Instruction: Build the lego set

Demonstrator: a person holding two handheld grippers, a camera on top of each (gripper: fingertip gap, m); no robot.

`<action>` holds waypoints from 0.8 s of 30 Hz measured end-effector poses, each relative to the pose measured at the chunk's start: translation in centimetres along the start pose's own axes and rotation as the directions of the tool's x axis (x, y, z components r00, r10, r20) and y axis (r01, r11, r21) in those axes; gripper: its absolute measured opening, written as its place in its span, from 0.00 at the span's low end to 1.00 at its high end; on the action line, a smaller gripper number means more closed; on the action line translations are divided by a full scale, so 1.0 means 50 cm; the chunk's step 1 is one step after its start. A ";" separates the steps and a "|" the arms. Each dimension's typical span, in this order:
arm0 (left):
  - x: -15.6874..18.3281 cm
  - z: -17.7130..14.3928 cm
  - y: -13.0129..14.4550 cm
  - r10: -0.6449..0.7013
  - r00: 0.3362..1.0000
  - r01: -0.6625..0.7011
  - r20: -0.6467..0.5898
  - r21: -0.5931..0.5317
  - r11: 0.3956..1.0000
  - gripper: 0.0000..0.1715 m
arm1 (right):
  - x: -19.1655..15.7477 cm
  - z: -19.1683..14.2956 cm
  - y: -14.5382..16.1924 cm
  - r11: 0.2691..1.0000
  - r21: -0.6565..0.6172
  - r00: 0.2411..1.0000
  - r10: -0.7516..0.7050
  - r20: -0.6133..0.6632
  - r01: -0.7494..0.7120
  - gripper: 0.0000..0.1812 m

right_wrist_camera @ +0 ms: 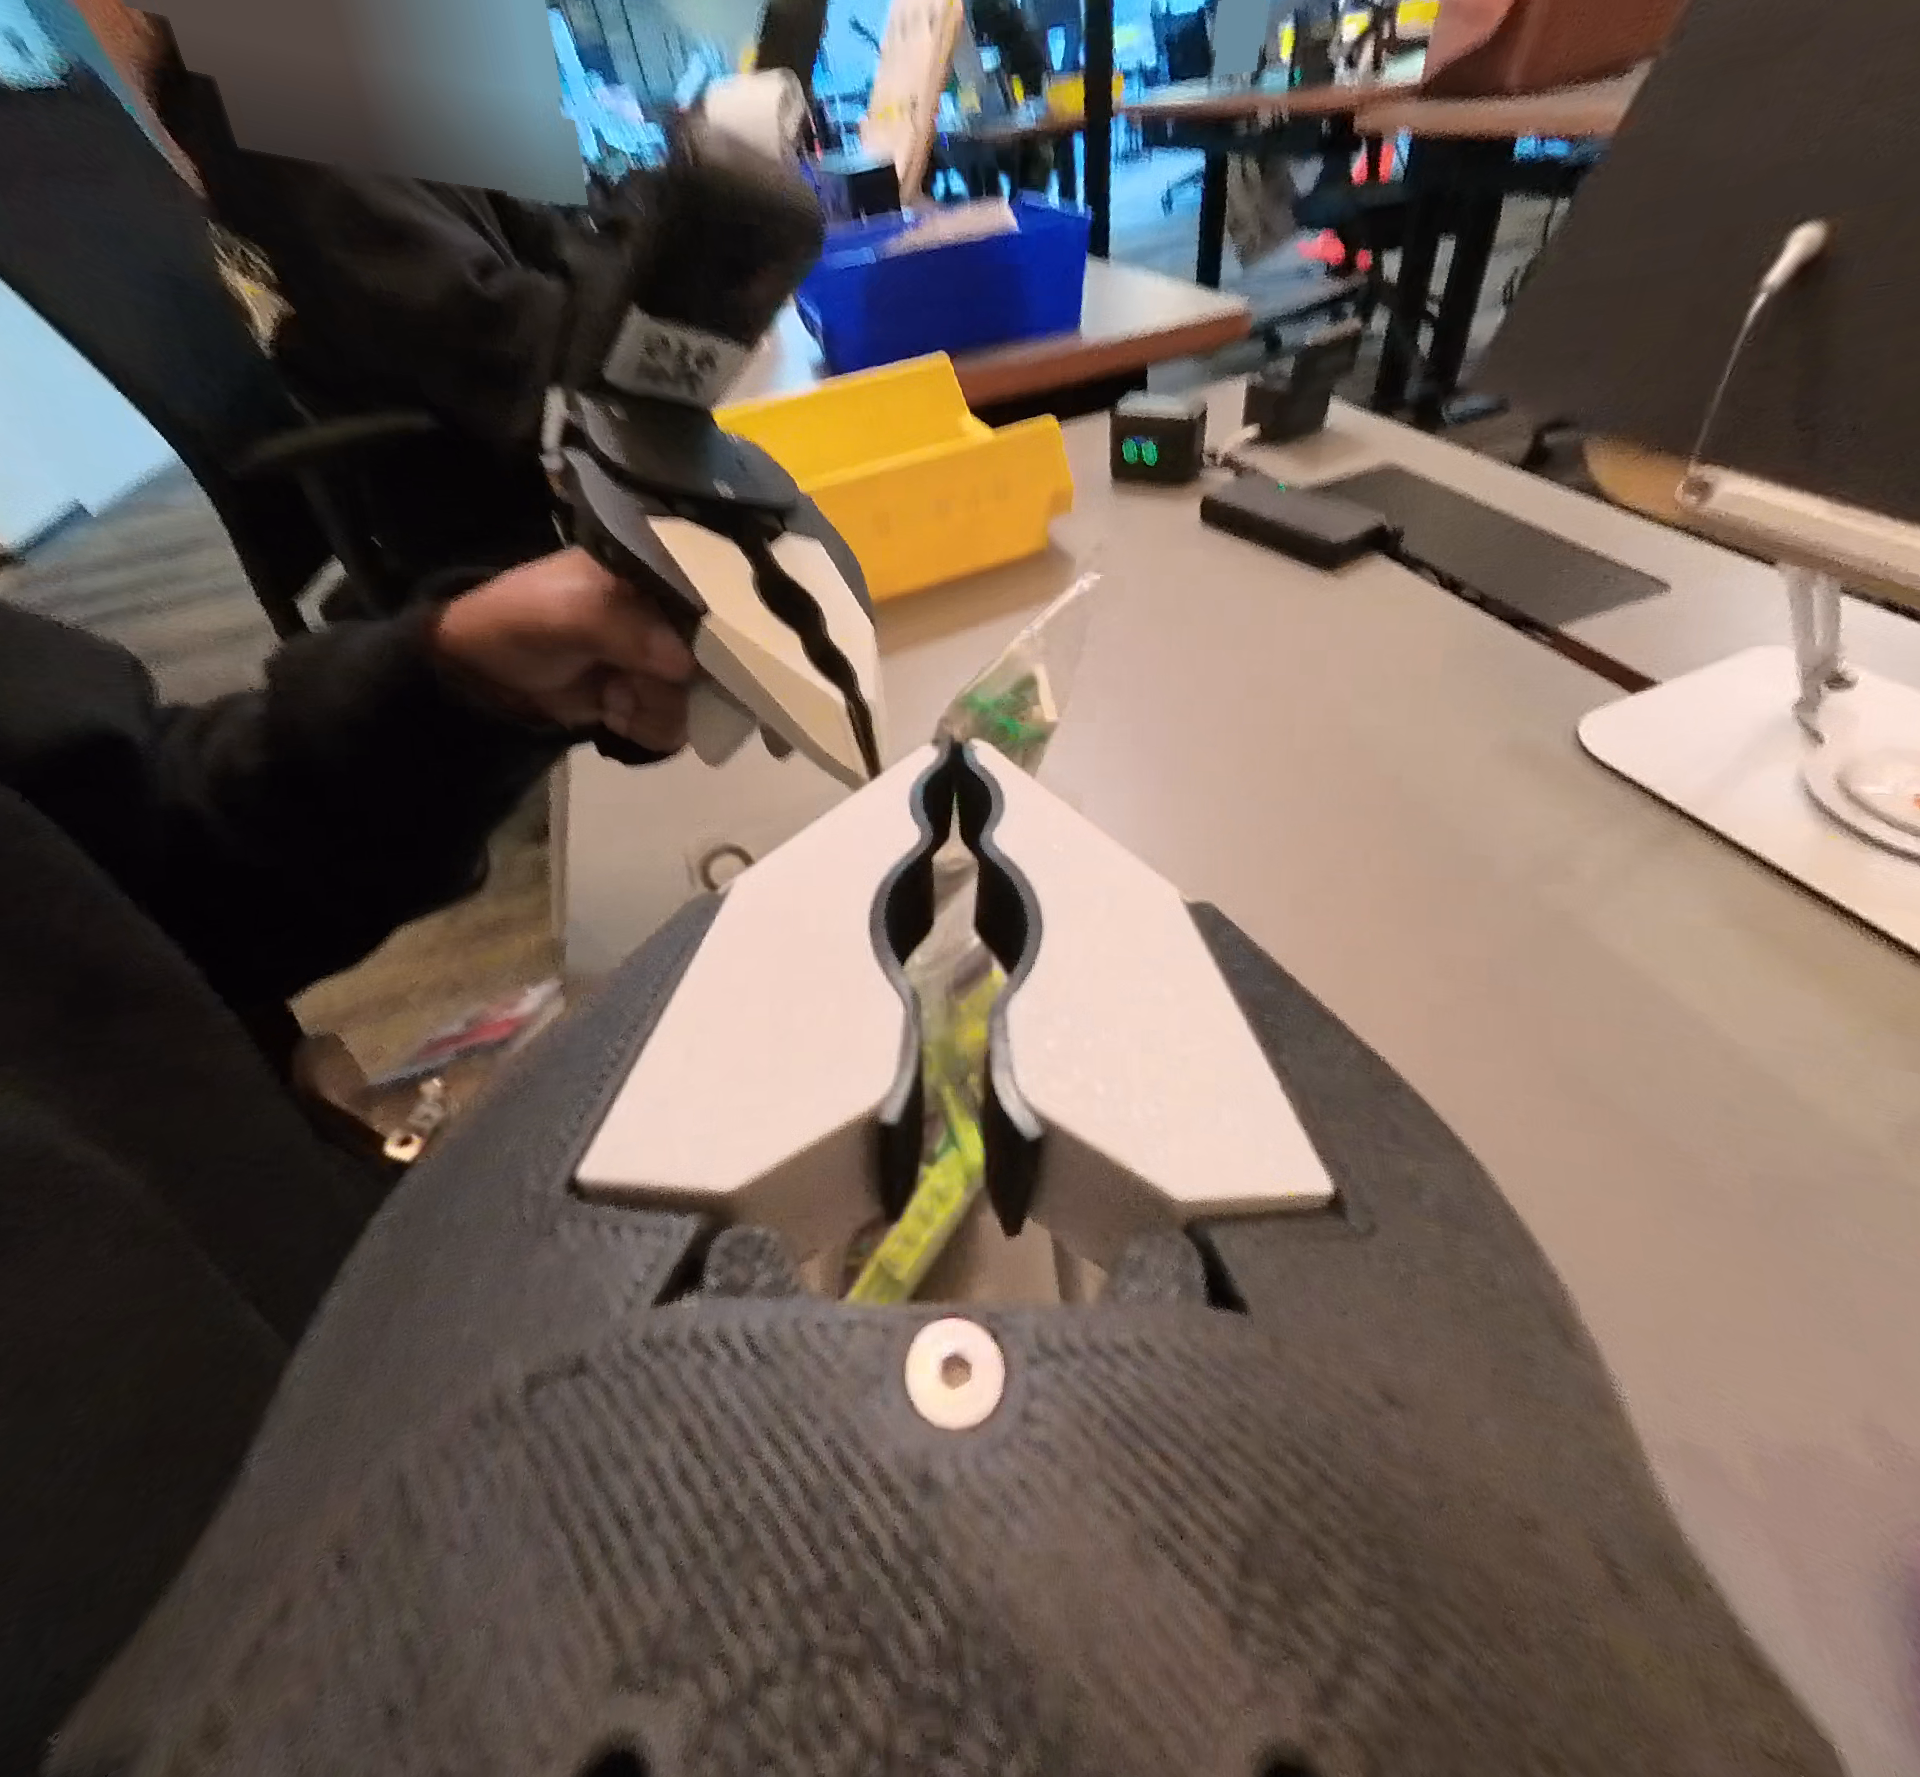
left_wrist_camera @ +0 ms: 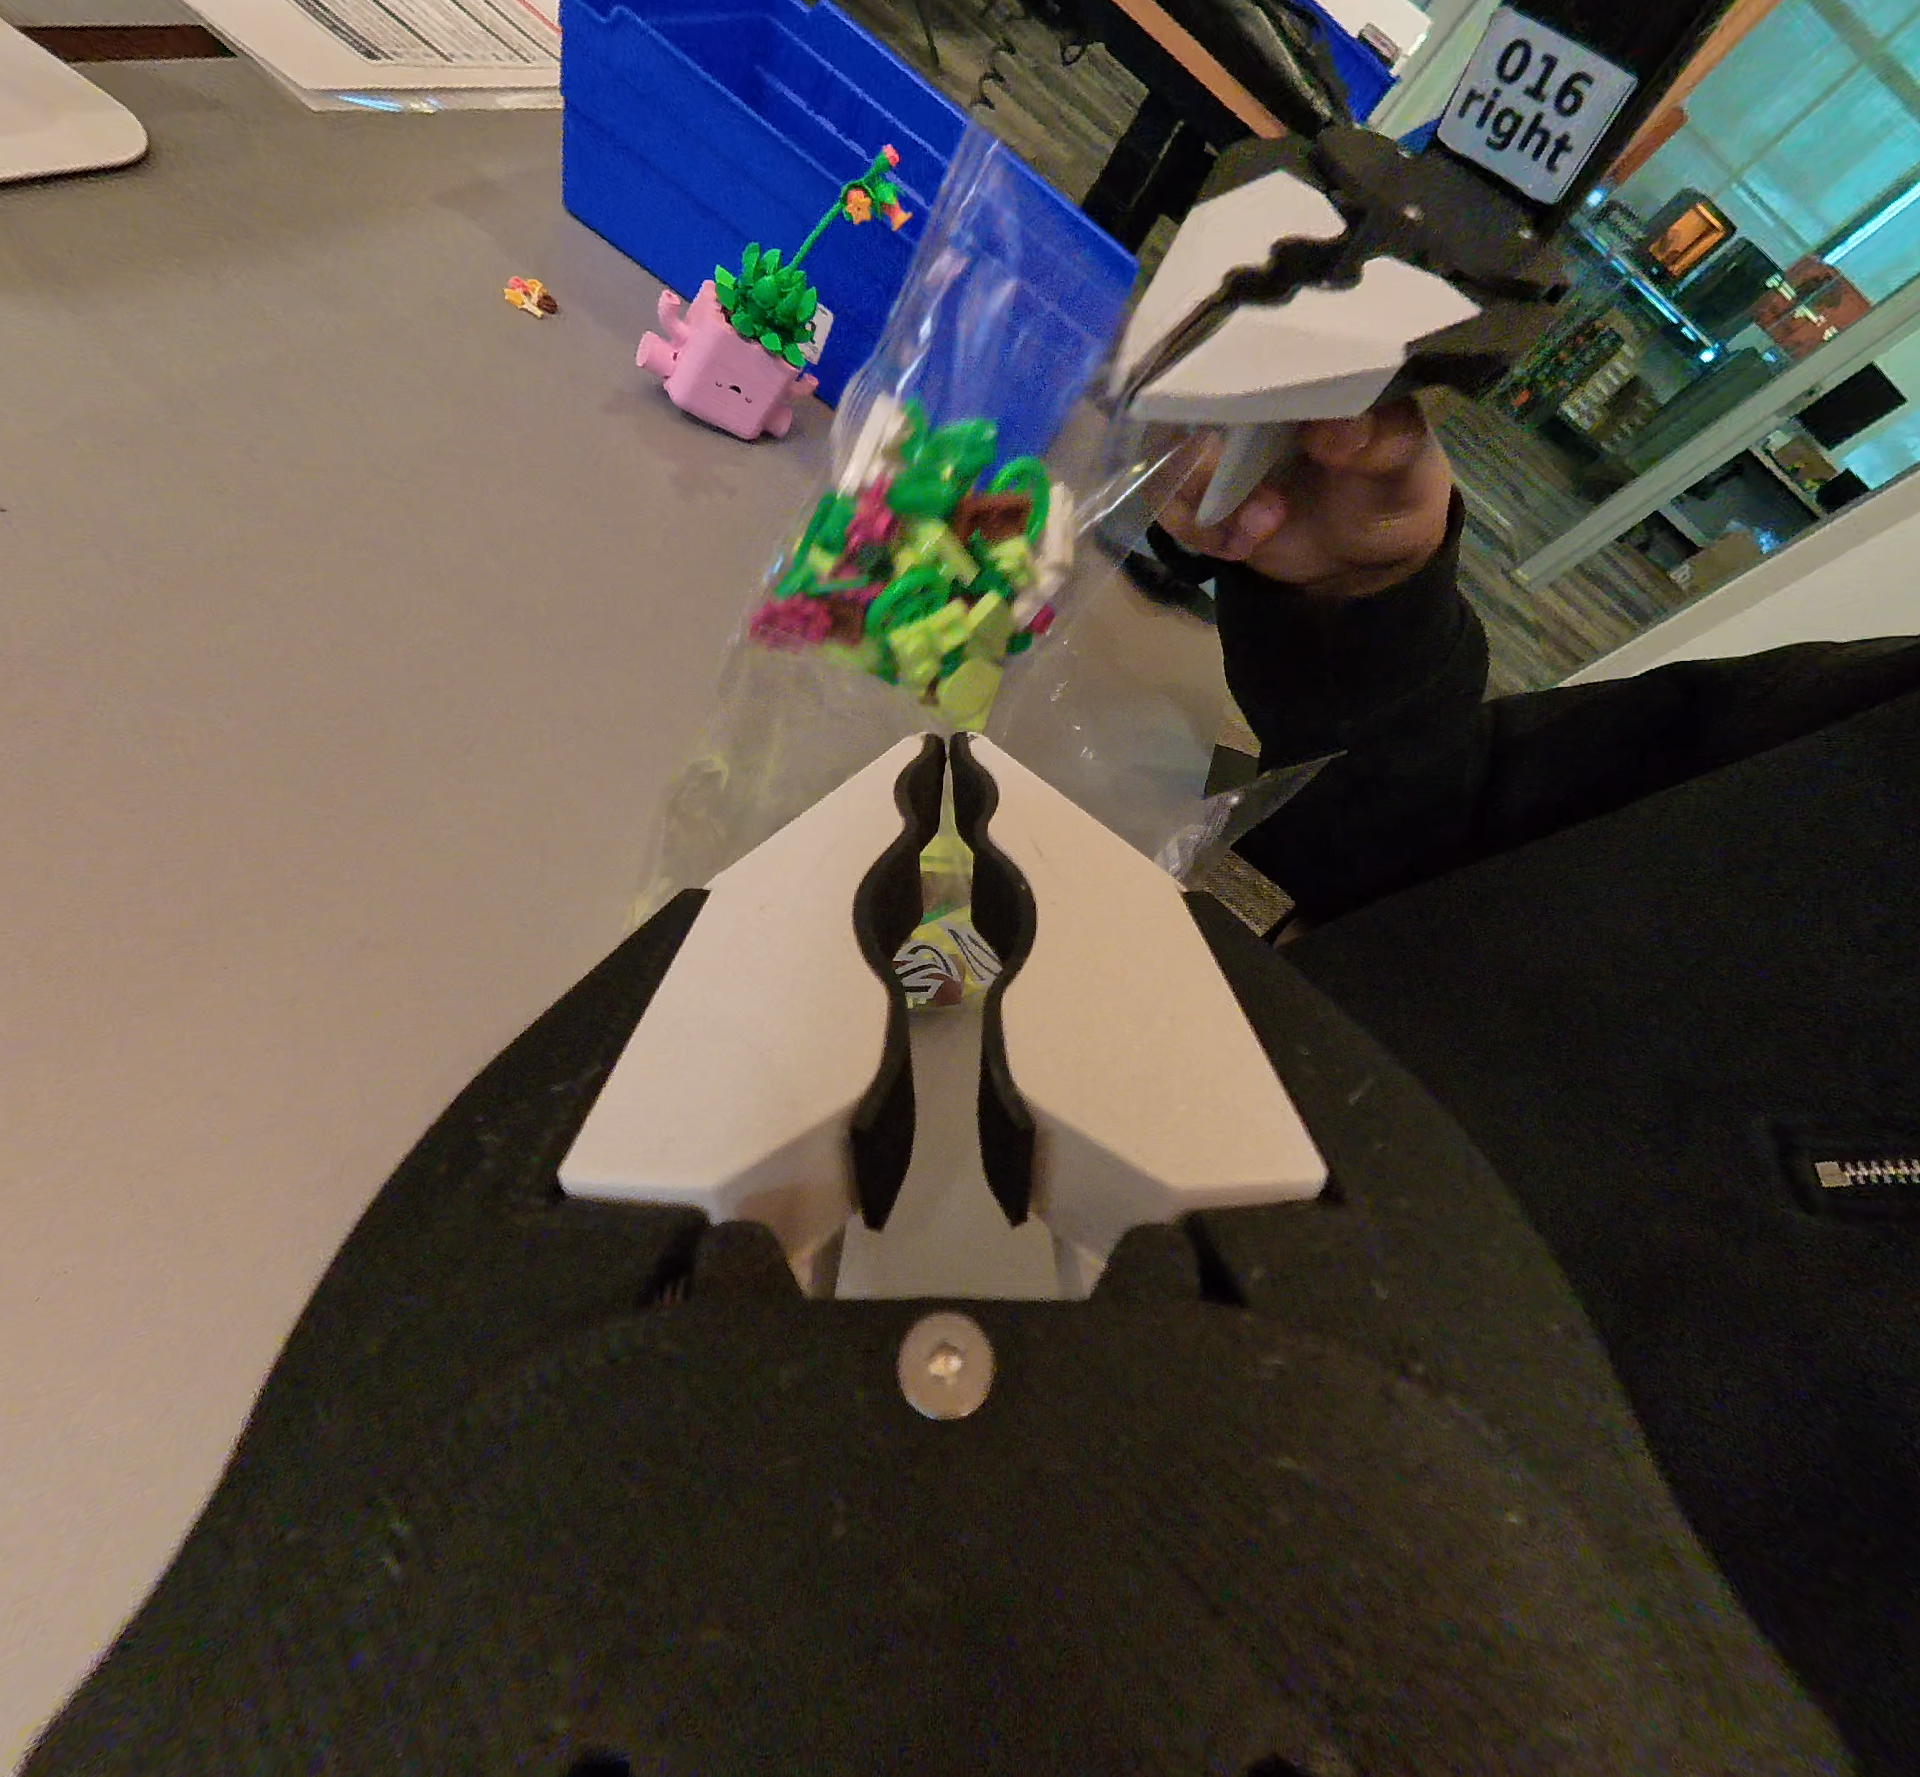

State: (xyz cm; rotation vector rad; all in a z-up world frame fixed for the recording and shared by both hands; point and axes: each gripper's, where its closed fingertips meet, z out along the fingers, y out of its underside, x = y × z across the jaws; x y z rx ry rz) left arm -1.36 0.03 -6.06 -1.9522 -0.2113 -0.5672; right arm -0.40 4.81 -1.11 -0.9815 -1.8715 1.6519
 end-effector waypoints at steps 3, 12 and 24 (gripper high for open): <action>-0.002 0.001 0.002 0.001 1.000 -0.001 0.003 -0.007 1.000 0.00 | -0.003 -0.023 -0.034 0.994 0.099 0.999 0.032 0.035 -0.035 0.00; -0.004 -0.020 0.011 0.030 0.999 -0.029 0.027 -0.014 0.999 0.00 | 0.063 -0.049 -0.052 0.984 0.177 0.989 0.044 -0.140 -0.018 0.00; 0.002 -0.115 0.054 0.006 0.999 -0.010 0.038 0.102 0.995 0.00 | 0.058 0.295 0.035 0.998 -0.011 0.996 0.059 0.070 -0.059 0.00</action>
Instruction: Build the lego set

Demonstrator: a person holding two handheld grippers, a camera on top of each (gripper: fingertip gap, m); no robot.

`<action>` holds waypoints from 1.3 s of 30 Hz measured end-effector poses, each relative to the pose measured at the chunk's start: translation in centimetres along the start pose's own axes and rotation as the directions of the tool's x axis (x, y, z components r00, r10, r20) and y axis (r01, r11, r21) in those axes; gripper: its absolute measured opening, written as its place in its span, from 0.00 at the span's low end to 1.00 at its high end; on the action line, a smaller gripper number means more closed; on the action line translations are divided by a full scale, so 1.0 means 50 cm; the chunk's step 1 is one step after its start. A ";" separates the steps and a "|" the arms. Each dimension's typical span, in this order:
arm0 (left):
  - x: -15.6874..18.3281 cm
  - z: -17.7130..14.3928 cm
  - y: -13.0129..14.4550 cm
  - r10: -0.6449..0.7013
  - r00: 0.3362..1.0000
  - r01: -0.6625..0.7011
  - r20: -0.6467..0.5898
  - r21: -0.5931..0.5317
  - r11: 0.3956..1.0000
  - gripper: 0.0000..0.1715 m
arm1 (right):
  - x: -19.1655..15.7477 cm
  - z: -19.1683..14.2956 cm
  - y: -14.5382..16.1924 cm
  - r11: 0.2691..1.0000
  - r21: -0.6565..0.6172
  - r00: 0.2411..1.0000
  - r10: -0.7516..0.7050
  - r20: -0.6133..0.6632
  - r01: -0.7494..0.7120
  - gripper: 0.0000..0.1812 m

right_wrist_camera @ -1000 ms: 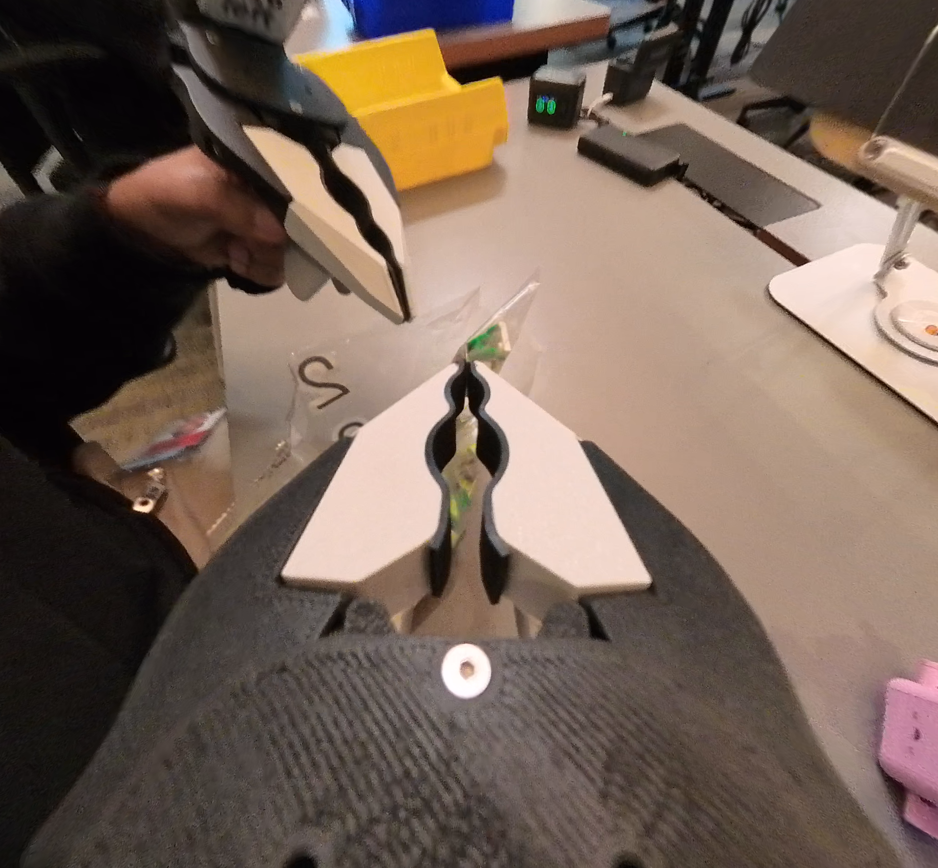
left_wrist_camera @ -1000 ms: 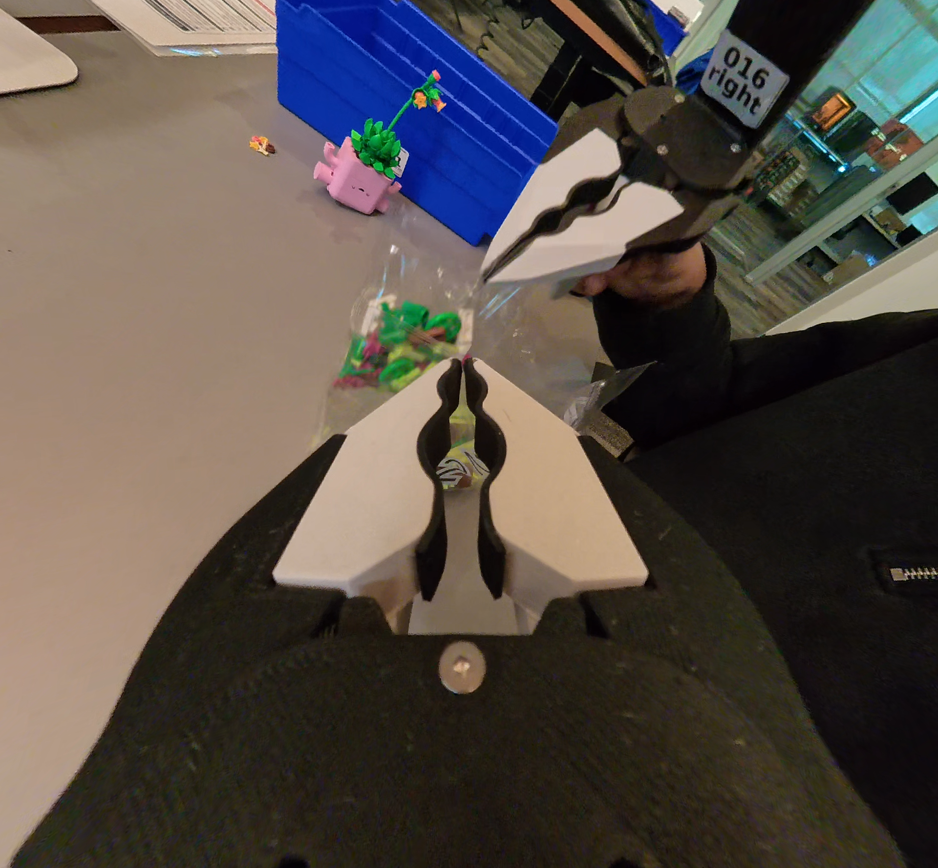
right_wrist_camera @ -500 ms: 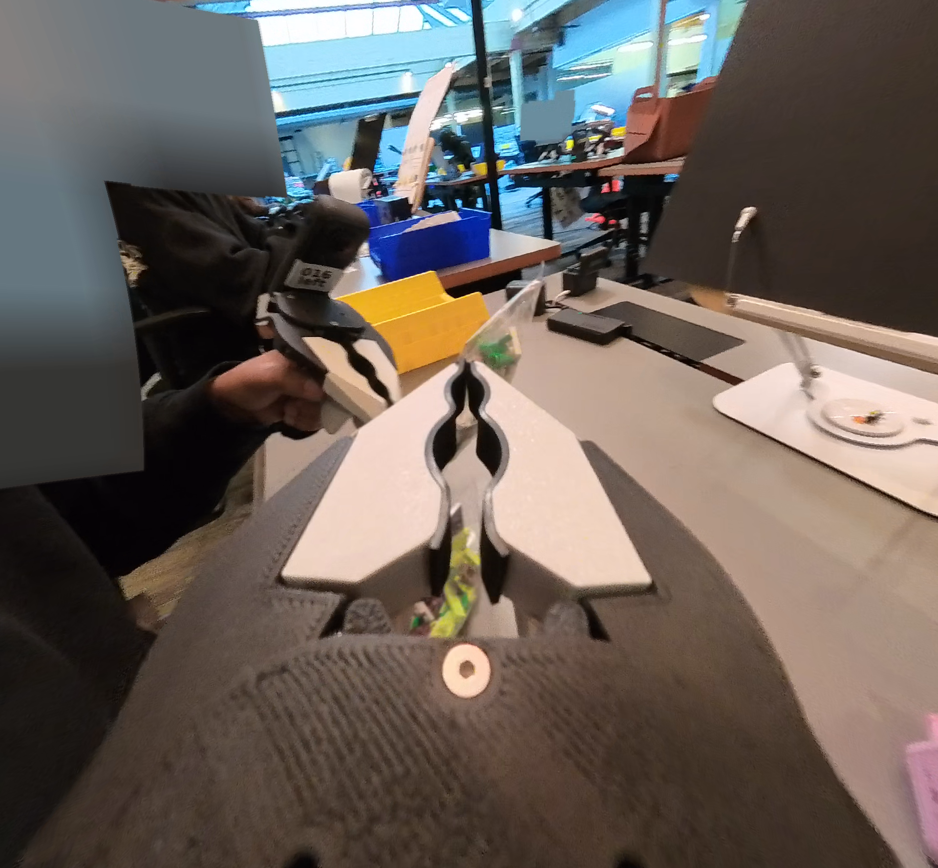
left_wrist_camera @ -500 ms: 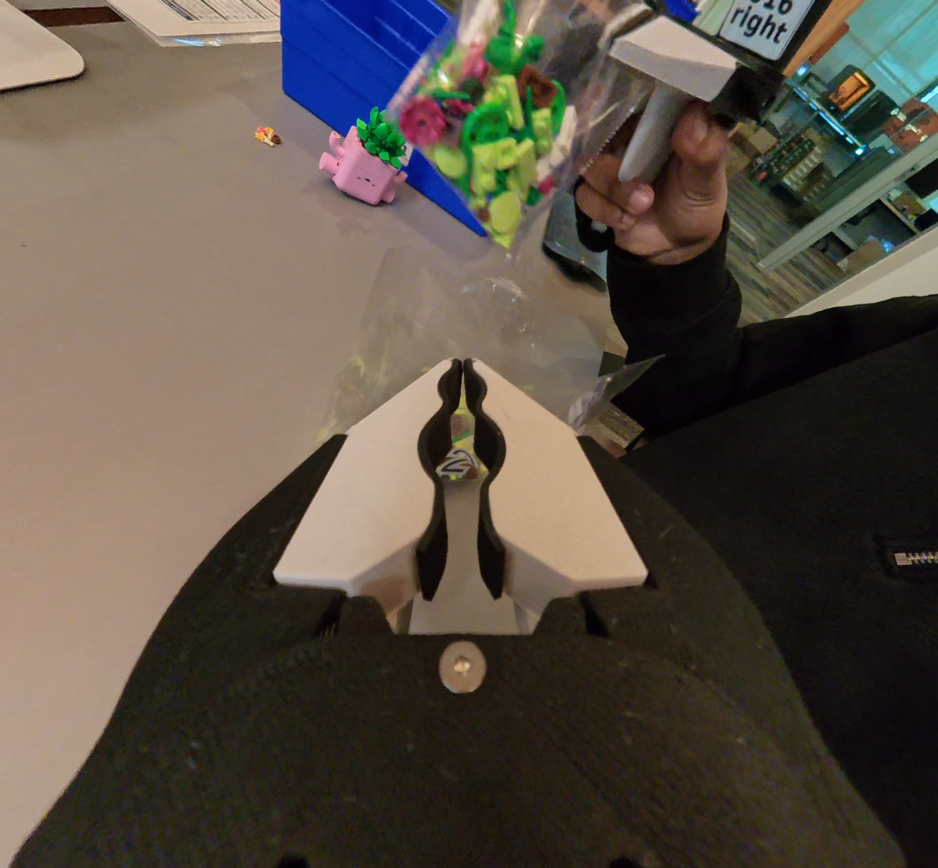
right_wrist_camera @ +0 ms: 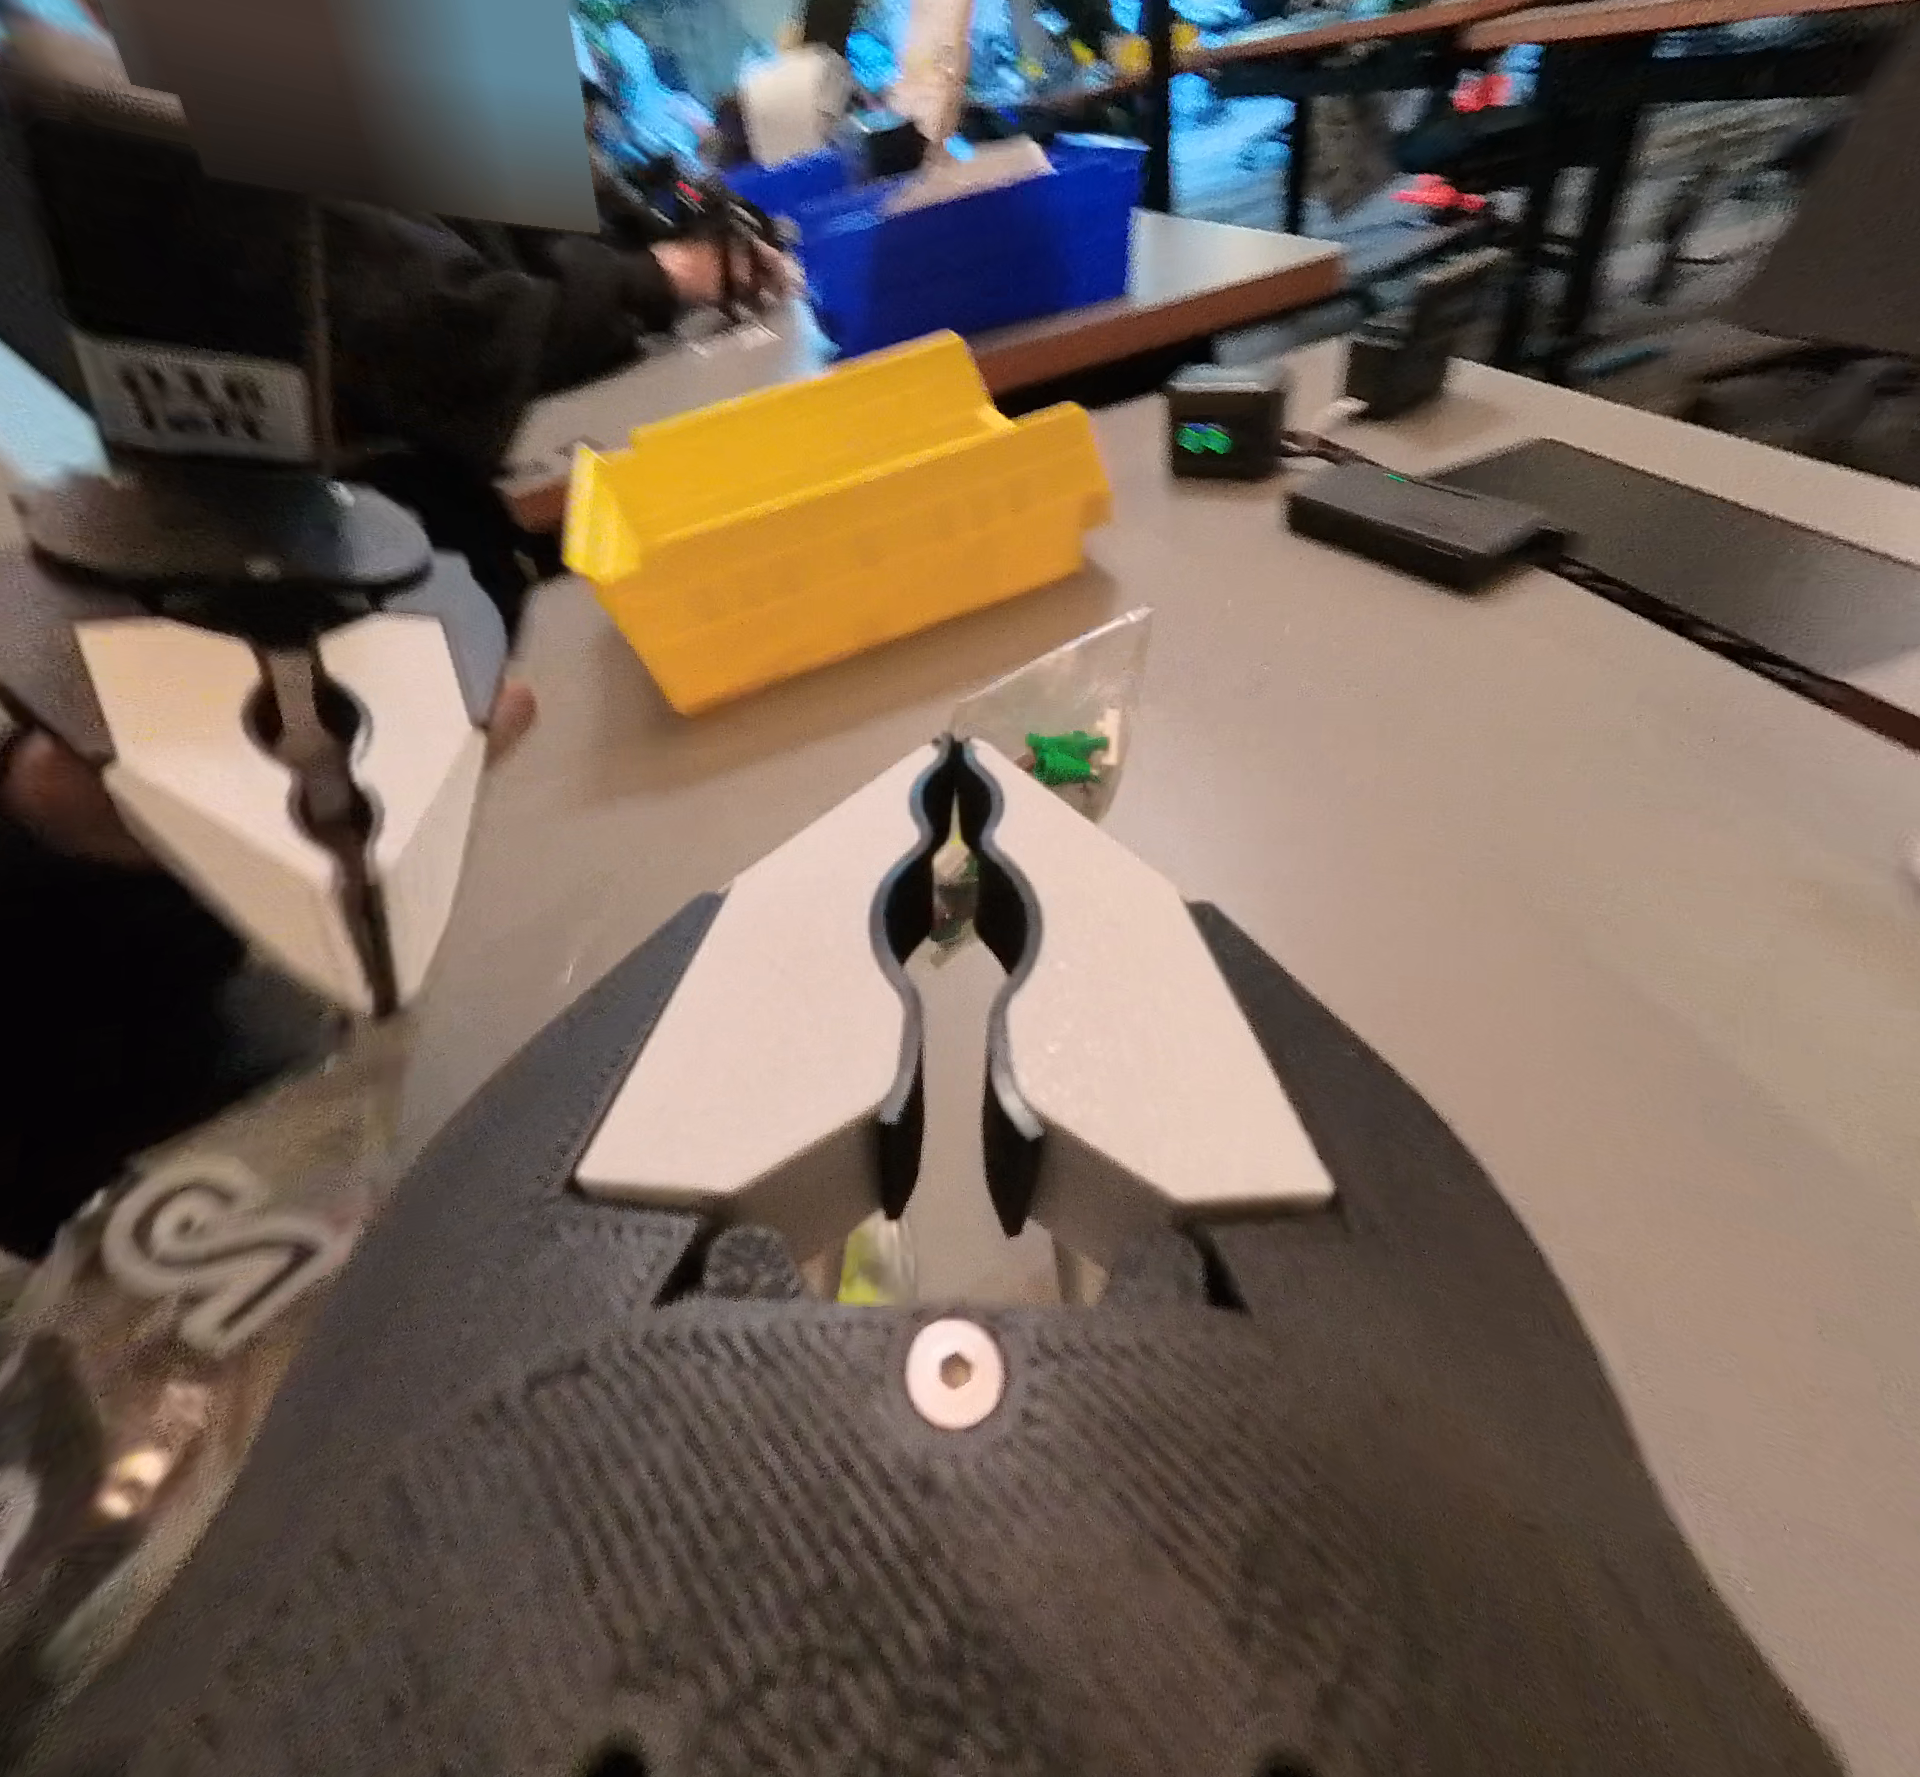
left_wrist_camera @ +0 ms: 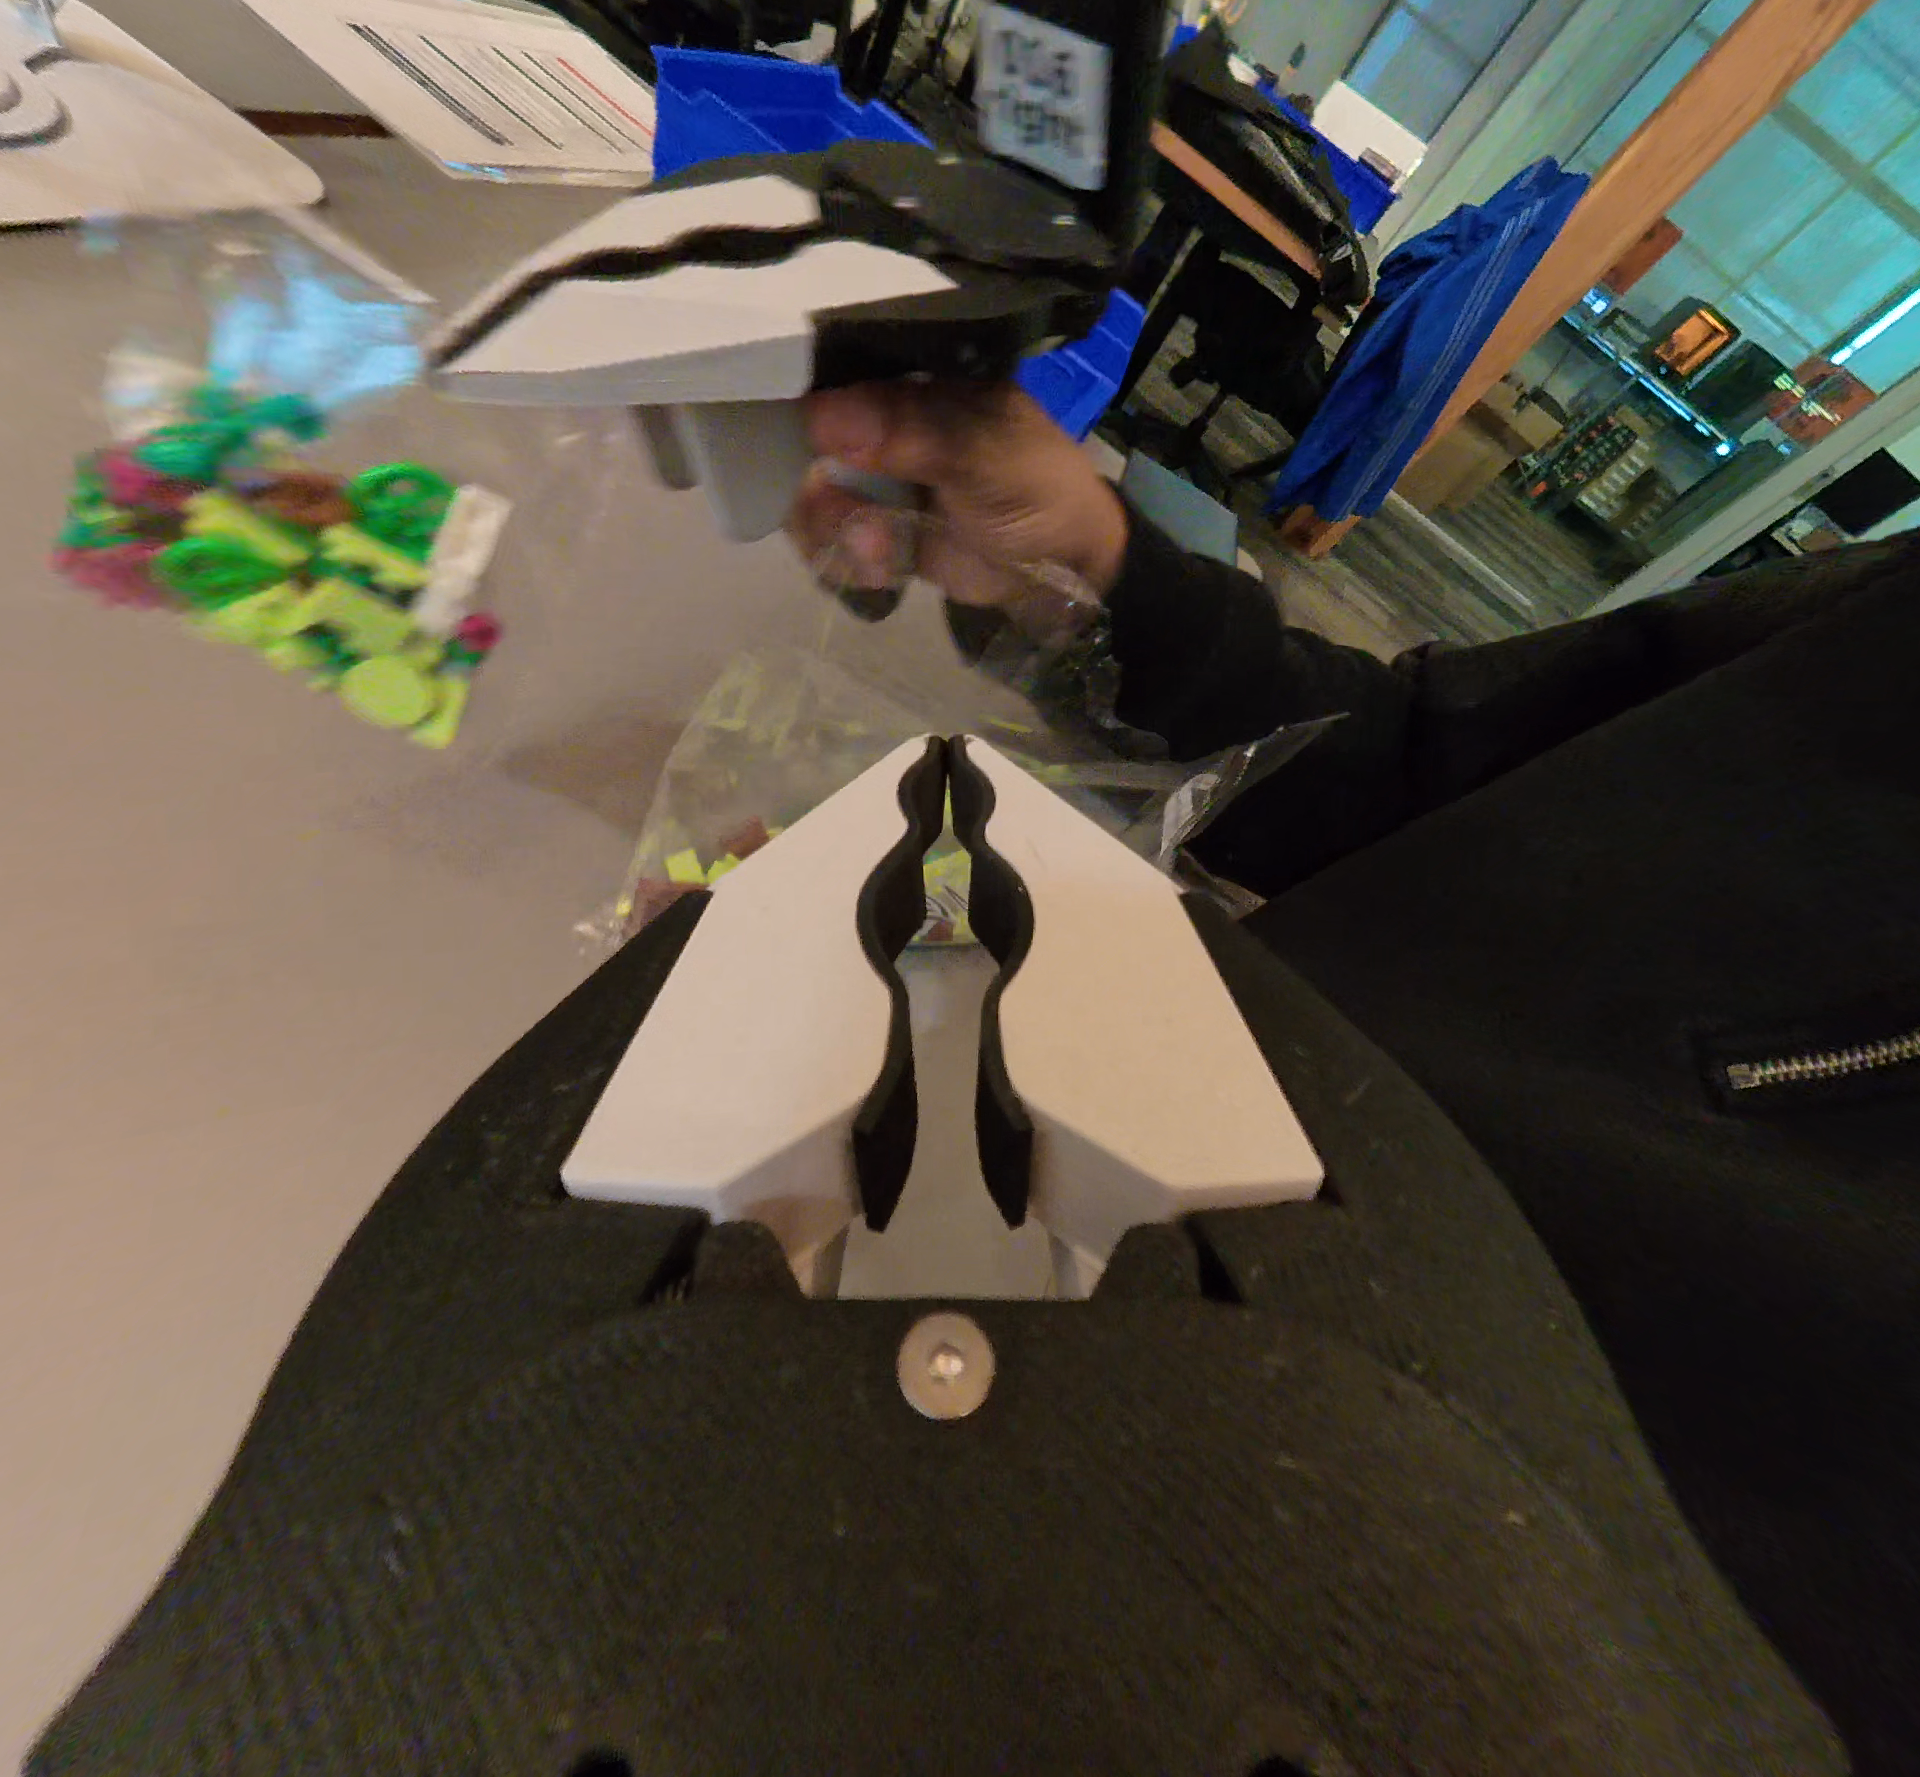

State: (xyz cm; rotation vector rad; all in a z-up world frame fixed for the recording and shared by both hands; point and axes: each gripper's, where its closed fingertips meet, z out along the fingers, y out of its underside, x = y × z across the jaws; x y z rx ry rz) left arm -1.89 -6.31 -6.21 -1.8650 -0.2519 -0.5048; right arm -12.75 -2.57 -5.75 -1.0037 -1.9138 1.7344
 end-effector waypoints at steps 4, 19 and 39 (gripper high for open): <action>-0.008 -0.020 -0.004 -0.014 1.000 0.014 0.003 0.015 1.000 0.00 | 0.050 0.106 0.035 0.962 -0.021 0.953 0.271 0.137 -0.271 0.03; -0.026 -0.035 -0.003 -0.033 0.999 0.033 -0.001 0.057 0.998 0.00 | -0.036 -0.168 0.133 0.988 0.113 0.994 -0.099 -0.051 0.105 0.09; -0.021 0.014 -0.005 0.088 0.996 -0.089 -0.028 -0.047 0.995 0.00 | -0.263 -0.169 0.227 0.736 -0.062 0.696 -0.661 -0.281 0.674 0.39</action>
